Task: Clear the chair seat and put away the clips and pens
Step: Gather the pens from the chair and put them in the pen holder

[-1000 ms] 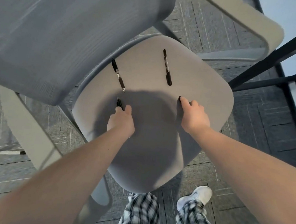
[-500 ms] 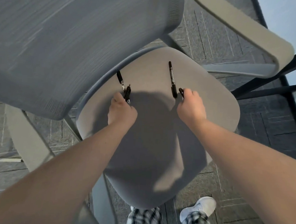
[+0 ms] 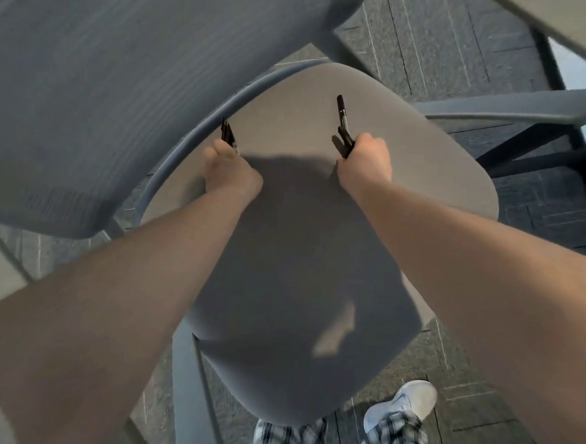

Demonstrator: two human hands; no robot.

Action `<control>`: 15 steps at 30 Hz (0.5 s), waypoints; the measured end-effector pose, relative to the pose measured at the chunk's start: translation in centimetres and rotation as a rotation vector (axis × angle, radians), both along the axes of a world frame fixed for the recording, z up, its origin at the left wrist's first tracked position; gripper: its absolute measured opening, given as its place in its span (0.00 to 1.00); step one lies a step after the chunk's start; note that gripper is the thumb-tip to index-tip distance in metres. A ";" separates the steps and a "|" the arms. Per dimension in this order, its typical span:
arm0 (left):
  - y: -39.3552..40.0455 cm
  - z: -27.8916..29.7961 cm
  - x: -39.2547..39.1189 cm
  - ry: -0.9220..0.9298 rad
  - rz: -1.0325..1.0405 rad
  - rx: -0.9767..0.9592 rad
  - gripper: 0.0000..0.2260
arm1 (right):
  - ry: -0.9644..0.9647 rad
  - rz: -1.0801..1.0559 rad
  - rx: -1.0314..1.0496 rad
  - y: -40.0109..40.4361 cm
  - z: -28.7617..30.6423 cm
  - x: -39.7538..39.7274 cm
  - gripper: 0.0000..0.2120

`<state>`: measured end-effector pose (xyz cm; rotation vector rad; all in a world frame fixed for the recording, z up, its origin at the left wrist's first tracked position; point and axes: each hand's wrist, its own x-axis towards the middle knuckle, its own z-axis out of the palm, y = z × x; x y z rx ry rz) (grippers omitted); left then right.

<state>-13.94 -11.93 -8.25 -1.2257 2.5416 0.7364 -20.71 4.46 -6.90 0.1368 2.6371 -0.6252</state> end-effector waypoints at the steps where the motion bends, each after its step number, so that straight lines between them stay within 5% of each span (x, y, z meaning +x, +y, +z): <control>1: 0.0 0.0 0.0 -0.007 -0.003 -0.003 0.21 | -0.008 0.005 0.011 0.1 0.0 0.0 0.16; 9: 1.8 1.5 1.7 -0.166 -0.097 0.117 0.18 | -0.104 0.057 -0.011 2.9 2.1 2.3 0.04; 15: 7.3 5.7 2.3 -0.190 -0.269 0.310 0.14 | -0.200 -0.062 -0.194 7.1 4.6 4.8 0.04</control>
